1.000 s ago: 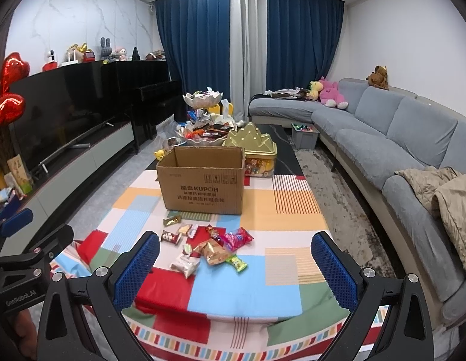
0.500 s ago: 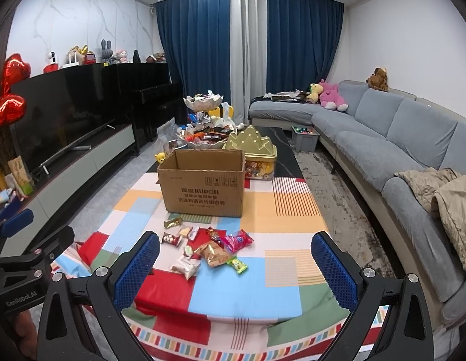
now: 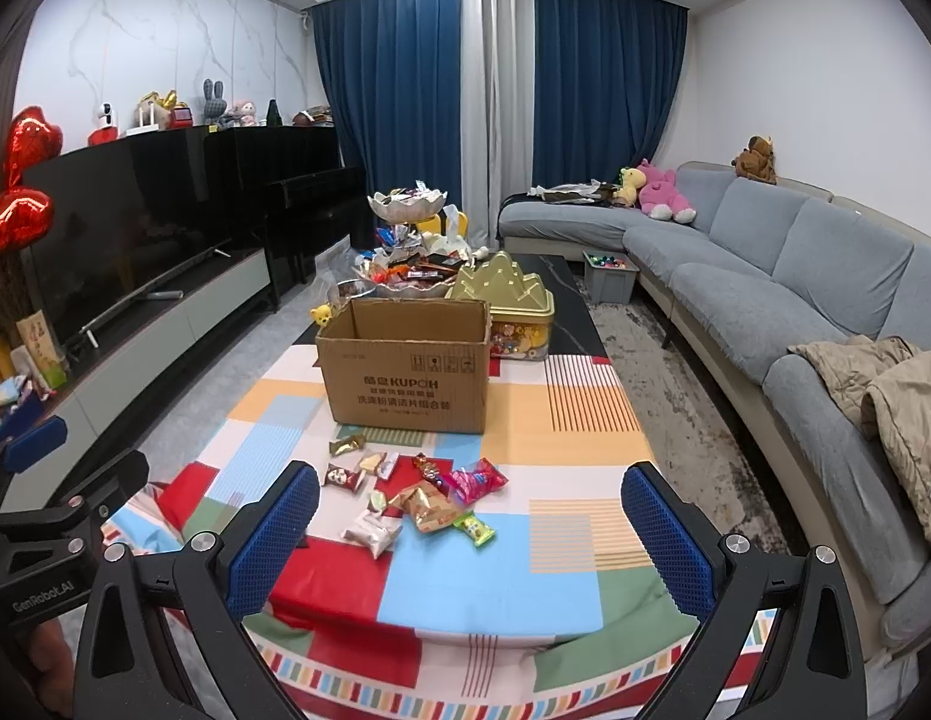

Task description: Organize snacks

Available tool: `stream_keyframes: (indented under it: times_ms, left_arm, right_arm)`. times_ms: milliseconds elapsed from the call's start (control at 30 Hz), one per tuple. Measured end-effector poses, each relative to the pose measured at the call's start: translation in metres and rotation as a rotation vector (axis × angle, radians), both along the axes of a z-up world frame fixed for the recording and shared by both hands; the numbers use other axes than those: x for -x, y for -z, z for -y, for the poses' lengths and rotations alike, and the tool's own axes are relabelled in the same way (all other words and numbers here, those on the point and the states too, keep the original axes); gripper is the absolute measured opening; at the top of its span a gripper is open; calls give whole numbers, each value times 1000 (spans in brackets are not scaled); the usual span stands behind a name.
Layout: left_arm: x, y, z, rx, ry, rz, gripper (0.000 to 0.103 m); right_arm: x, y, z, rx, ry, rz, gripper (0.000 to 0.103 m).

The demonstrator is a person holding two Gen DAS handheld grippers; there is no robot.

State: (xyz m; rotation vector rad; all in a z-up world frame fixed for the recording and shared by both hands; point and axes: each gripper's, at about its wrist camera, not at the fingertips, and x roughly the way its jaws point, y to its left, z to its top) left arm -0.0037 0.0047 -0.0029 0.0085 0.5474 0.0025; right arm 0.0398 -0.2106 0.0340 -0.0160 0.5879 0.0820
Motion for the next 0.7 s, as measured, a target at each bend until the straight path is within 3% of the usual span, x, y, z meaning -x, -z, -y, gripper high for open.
stream_keyframes:
  times_ms: [700]
  left_arm:
    - [0,1,0,0,0,3,103]
  right_arm:
    - [0,2,0,-4,0,-3,102]
